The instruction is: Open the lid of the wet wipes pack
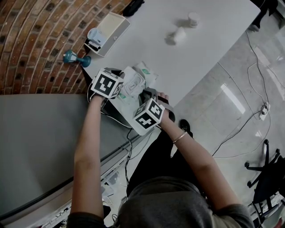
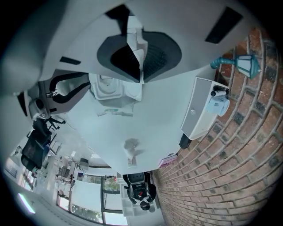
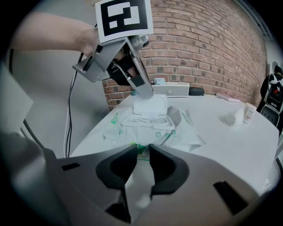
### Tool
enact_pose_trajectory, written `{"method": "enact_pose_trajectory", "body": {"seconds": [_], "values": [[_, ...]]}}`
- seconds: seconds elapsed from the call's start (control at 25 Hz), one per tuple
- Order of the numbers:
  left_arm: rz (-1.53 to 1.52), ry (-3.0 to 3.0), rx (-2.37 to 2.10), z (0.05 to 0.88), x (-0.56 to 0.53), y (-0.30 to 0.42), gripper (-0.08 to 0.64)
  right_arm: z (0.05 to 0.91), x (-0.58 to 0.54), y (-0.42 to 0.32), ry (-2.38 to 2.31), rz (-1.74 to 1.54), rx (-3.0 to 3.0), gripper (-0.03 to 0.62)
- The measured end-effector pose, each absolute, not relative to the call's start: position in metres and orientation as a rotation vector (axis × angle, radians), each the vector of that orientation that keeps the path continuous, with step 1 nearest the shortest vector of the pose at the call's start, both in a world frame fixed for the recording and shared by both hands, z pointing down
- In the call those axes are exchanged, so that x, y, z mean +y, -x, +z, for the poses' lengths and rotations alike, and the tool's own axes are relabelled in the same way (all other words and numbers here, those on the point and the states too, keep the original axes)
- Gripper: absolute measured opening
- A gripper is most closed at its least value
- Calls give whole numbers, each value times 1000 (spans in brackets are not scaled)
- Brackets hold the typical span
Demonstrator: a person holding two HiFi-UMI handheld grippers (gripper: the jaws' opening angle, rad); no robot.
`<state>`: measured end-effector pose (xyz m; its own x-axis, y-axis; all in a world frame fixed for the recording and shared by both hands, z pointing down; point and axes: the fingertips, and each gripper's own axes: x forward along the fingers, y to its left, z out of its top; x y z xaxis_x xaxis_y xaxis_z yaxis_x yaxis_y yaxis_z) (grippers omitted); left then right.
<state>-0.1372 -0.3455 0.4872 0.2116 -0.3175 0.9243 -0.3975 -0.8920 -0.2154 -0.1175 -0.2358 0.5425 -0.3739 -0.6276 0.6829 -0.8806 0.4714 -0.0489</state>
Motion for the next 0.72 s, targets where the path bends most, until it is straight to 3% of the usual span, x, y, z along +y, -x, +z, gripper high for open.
{"method": "enact_pose_trajectory", "body": {"seconds": [0.72], "values": [[1781, -2343, -732, 509, -362, 143, 44, 542, -236, 118, -1240, 555, -2129, 96]]}}
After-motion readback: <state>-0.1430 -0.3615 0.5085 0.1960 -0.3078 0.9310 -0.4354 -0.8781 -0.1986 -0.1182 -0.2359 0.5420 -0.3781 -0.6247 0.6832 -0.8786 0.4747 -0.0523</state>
